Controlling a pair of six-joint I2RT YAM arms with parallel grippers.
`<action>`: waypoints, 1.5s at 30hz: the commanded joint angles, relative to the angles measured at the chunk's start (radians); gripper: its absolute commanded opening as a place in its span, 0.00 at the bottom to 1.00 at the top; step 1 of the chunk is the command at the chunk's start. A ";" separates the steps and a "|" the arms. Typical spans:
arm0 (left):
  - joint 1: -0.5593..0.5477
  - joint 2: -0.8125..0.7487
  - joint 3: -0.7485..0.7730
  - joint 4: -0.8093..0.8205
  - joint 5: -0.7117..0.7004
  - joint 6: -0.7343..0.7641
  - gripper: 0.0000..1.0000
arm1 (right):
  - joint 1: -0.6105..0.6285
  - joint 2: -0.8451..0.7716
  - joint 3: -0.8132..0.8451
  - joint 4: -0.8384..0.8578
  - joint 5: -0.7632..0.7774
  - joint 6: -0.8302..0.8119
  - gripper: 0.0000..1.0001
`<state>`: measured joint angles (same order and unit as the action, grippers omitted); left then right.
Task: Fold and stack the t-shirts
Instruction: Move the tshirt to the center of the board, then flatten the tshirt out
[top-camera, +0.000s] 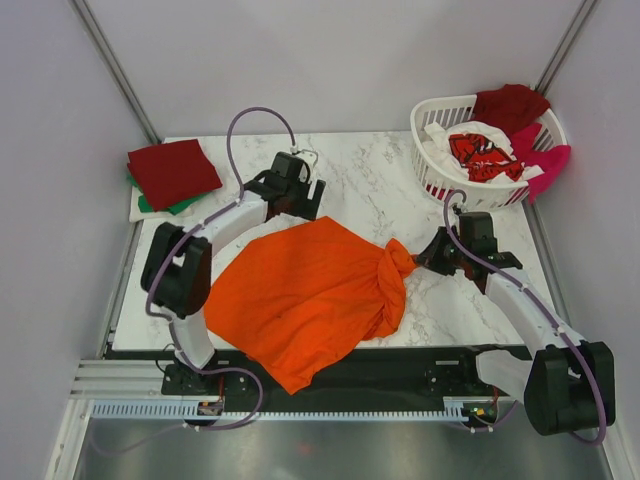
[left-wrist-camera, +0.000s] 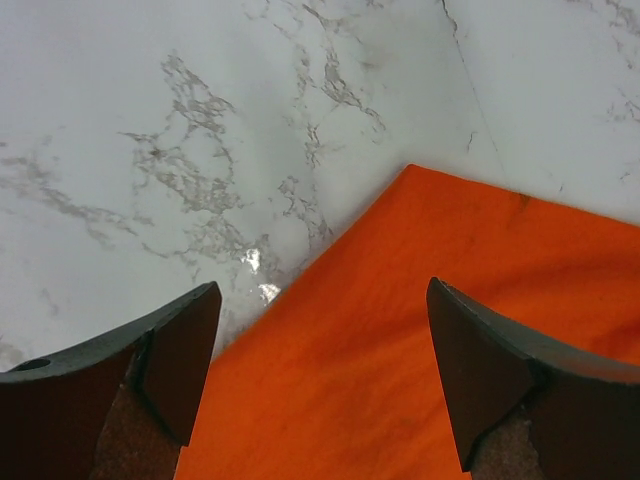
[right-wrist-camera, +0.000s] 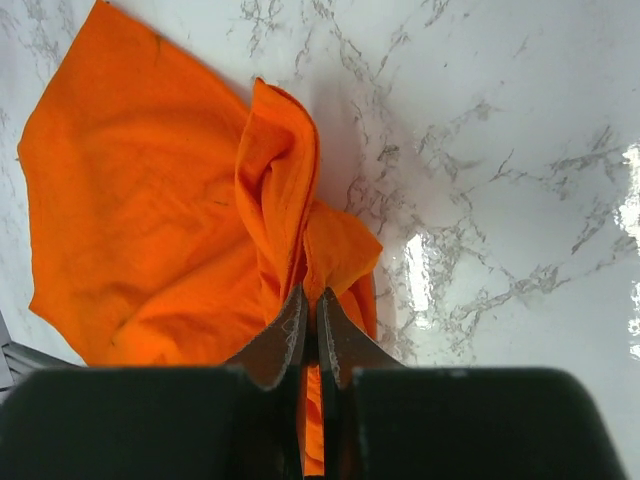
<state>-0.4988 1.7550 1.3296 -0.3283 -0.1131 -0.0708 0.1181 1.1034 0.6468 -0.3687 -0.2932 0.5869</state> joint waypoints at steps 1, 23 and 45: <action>0.037 0.122 0.117 -0.046 0.157 -0.002 0.91 | 0.000 -0.008 -0.012 0.034 -0.055 -0.033 0.09; 0.042 0.339 0.126 -0.055 0.271 0.101 0.70 | 0.000 -0.031 -0.026 0.004 -0.103 -0.091 0.10; -0.136 -0.355 0.361 -0.411 -0.363 0.182 0.02 | 0.000 0.001 0.479 -0.104 -0.095 -0.073 0.09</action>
<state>-0.5327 1.5661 1.6276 -0.6460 -0.2043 0.0181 0.1181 1.1549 1.0348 -0.4675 -0.3859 0.5014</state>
